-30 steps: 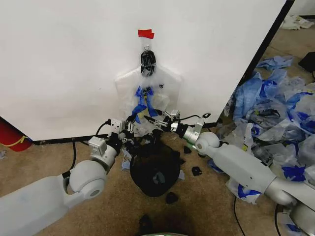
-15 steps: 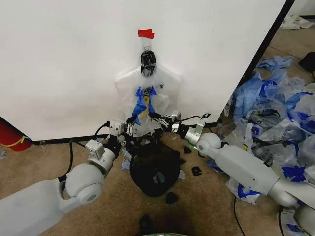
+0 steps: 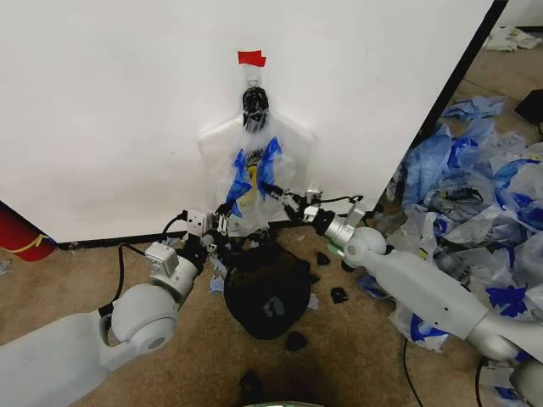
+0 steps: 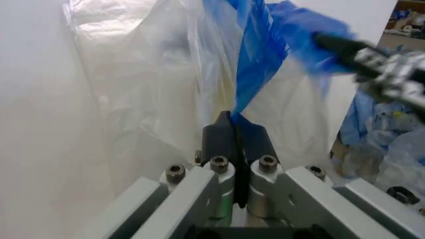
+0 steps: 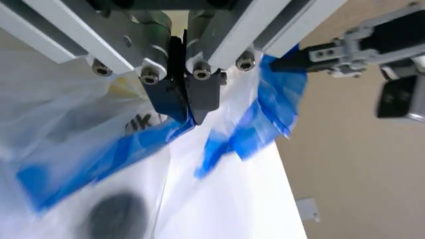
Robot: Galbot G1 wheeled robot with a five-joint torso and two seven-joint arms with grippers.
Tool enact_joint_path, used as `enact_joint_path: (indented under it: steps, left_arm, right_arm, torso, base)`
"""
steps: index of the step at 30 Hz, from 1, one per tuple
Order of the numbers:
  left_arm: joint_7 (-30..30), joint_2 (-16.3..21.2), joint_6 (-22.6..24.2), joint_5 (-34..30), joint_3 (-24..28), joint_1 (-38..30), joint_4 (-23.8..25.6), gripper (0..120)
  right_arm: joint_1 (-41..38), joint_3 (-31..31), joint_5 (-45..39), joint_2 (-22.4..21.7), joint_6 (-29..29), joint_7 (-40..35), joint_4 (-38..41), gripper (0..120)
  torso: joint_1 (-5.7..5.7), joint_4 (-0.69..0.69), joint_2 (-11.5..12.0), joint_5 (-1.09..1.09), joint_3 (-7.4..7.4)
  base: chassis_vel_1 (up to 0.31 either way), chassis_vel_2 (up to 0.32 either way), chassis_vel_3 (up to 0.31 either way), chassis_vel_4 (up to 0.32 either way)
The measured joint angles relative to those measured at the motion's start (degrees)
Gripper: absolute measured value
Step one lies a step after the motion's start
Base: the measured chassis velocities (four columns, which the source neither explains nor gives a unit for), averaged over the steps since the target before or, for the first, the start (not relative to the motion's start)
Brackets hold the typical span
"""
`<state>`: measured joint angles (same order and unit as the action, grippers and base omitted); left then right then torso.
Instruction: Pick up the garbage bag from the wall and place it over the trash bin.
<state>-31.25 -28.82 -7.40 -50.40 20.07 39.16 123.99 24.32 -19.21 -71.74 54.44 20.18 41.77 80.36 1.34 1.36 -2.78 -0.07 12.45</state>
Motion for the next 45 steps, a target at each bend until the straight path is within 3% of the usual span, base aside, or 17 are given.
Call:
enact_joint_path:
  steps: [9, 16, 28, 45]
  left_arm:
    - [-0.04, -0.22, -0.41, -1.48, -1.42, 0.9, 1.09, 0]
    - [1.07, 1.01, -0.67, -1.16, -6.85, 8.17, 3.58, 0]
    - [3.67, 1.61, -1.54, 3.15, -13.92, 20.6, 5.04, 0]
    - [4.19, 1.51, -1.97, 5.4, -16.27, 26.16, 5.5, 0]
  right_arm:
    - [6.93, 7.83, -0.06, -3.06, -0.94, 4.3, 4.66, 0]
    - [15.39, 16.27, -0.1, -6.82, -2.44, 9.52, 8.31, 0]
    - [19.87, 18.01, 1.88, -6.83, -2.51, 10.54, 9.11, 0]
    - [22.63, 17.98, 4.06, -5.94, -1.96, 10.39, 9.08, 0]
  torso:
    - [0.0, 0.0, 0.0, 0.02, 0.0]
    - [0.0, 0.0, 0.0, 0.0, -0.01]
    - [-0.01, -0.01, 0.0, 0.0, 0.0]
    - [0.0, 0.0, 0.0, 0.01, 0.0]
  base:
    - [0.0, 0.0, 0.0, 0.0]
    - [0.0, 0.0, 0.0, 0.0]
    - [0.0, 0.0, 0.0, 0.0]
    - [0.0, 0.0, 0.0, 0.0]
